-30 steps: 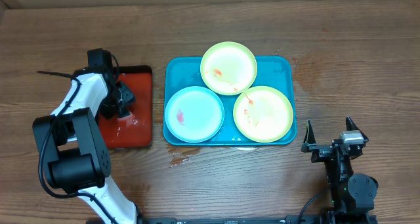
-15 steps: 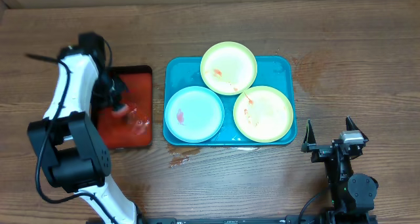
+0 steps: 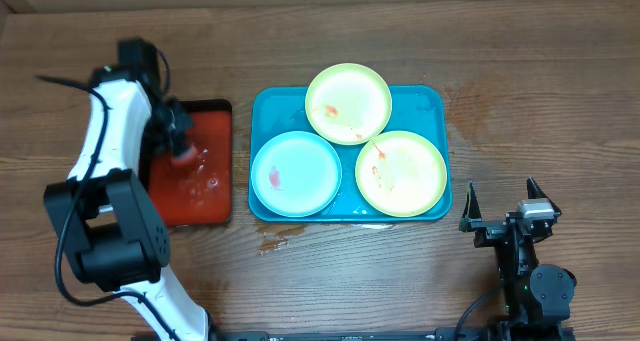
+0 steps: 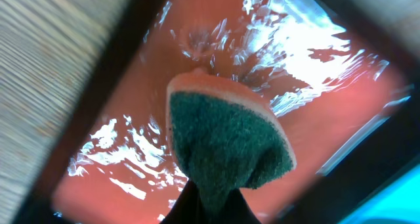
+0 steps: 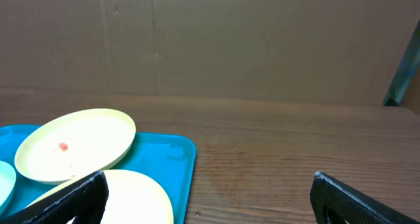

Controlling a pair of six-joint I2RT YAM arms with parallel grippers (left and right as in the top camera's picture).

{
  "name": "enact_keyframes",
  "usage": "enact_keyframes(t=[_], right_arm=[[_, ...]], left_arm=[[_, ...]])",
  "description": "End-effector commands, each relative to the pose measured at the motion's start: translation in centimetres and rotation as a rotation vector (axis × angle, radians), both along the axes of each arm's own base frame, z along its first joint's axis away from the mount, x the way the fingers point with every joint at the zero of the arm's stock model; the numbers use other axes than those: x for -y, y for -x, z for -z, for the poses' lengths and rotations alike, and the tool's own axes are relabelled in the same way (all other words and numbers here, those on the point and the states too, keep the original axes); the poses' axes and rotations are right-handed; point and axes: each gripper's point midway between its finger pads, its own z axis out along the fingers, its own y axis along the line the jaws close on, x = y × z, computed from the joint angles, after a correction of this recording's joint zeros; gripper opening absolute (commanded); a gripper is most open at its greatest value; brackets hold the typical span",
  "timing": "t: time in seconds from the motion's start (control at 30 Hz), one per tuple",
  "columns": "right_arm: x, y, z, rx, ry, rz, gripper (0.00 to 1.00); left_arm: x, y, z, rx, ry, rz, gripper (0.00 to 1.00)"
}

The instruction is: Clean dirty plates on tray and stack at the side

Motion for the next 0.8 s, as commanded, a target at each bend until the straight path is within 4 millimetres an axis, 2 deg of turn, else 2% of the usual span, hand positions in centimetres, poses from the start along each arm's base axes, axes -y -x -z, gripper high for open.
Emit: enact_keyframes(t=[0.0,0.07,0.13,0.2,0.27,0.37,0.47,0.53,0.67,0.77], right_arm=[[0.0,0.0,0.2,0.004,0.001,0.005,1.0],[0.0,0.0,0.2,0.004,0.001,0.005,1.0],[0.0,0.0,0.2,0.004,0.001,0.005,1.0],[0.0,0.0,0.2,0.004,0.001,0.005,1.0],[0.0,0.0,0.2,0.004,0.001,0.005,1.0],[0.0,0.0,0.2,0.004,0.001,0.005,1.0],[0.0,0.0,0.2,0.004,0.001,0.005,1.0],[0.0,0.0,0.2,0.004,0.001,0.005,1.0],[0.0,0.0,0.2,0.004,0.001,0.005,1.0],[0.0,0.0,0.2,0.004,0.001,0.005,1.0]], left_arm=[[0.2,1.0,0.3,-0.033,0.033,0.031,0.04],[0.5,0.4,-2.3,-0.002,0.085,0.029,0.04],[1.2,-0.4,-6.0,0.062,0.134,0.061,0.04],[2.2,-0.9,-9.9,0.14,0.161,0.111,0.04],[3.4,-0.8,-12.9,0.208,0.17,0.155,0.04],[6.3,0.2,-15.2,0.248,0.174,0.225,0.04],[10.5,1.7,-14.7,0.19,0.22,0.318,0.04],[13.7,2.7,-13.3,0.135,0.254,0.383,0.05],[19.2,4.0,-8.9,0.073,0.271,0.471,0.04],[21.7,4.1,-5.2,0.081,0.254,0.471,0.04]])
